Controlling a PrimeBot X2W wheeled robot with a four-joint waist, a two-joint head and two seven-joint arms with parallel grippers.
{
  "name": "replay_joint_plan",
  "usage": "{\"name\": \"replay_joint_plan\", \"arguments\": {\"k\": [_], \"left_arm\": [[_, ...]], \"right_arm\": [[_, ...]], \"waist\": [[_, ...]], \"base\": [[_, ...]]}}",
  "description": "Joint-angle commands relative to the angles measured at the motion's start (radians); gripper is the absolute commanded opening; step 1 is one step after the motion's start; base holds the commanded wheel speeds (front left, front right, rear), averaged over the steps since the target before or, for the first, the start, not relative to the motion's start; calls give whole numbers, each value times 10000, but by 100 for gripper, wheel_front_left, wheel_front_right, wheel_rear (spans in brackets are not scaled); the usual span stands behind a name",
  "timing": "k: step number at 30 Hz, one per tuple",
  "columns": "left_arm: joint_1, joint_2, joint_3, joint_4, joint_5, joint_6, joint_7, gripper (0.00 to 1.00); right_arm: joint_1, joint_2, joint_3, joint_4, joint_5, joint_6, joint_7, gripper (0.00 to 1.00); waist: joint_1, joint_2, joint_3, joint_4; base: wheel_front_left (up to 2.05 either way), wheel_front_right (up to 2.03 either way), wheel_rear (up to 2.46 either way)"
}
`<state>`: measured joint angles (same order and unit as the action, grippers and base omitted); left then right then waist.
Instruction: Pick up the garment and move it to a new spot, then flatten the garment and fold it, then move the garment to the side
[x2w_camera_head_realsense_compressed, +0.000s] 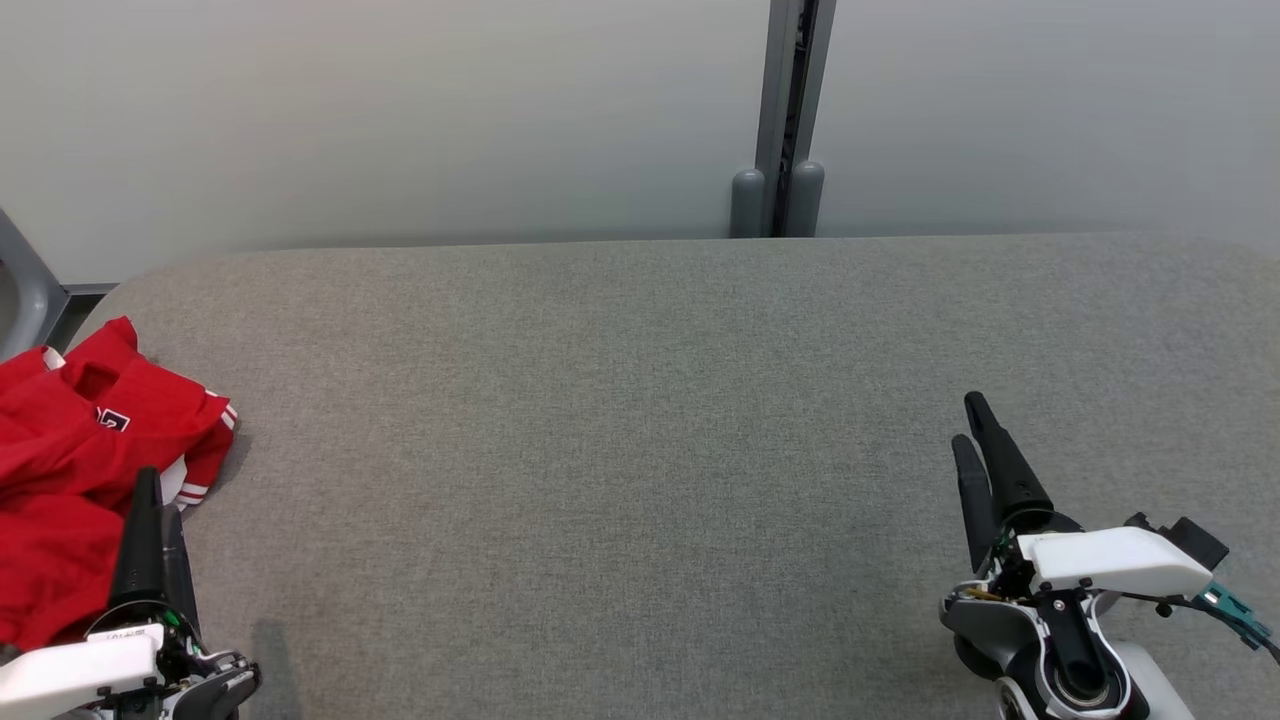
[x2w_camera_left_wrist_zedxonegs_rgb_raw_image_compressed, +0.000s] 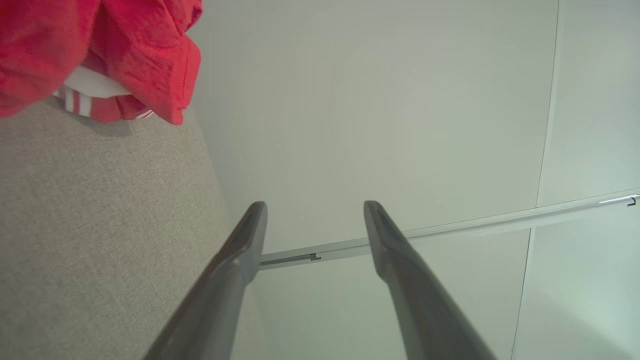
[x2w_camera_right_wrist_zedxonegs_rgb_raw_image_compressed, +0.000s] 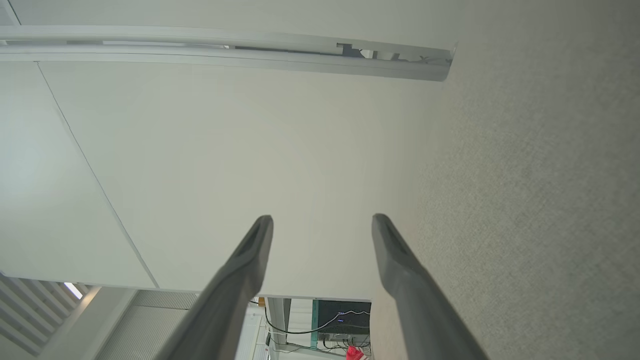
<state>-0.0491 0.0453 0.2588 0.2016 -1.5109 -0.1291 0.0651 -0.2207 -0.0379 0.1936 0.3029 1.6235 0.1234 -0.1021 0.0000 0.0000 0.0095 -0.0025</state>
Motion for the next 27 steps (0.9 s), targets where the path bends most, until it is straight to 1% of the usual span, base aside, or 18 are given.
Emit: {"name": "replay_joint_plan", "arguments": {"k": [1,6,14,17,24,27], "left_arm": [[-155,119,-87,-215,98,-8,-75,100],[-141,187,-333,-368,441,-9,-337,100],[-74,228,-585,-600,1388,-10,-710,100],[-34,247,-687,-662,1821,-11,-849,100],[86,225,-818,-747,2523,-12,-1144,100],[99,290,-826,-774,3093,-13,-1261,100]], "right_arm": [[-152,-58,-92,-253,-113,50,-67,100],[-39,-65,-214,-591,-483,55,-189,100],[114,-77,-240,-1028,-1395,61,-369,100],[187,-82,-285,-1090,-1961,64,-439,100],[303,-92,-414,-1115,-3755,70,-582,100],[350,-97,-514,-1165,-4319,72,-639,100]], "waist": [[0,0,-2,-3],[0,0,-22,-24],[0,0,-56,-64],[0,0,-64,-84],[0,0,-73,-136],[0,0,-78,-154]], "base": [[0,0,0],[0,0,0],[0,0,0],[0,0,0],[0,0,0],[0,0,0]]}}
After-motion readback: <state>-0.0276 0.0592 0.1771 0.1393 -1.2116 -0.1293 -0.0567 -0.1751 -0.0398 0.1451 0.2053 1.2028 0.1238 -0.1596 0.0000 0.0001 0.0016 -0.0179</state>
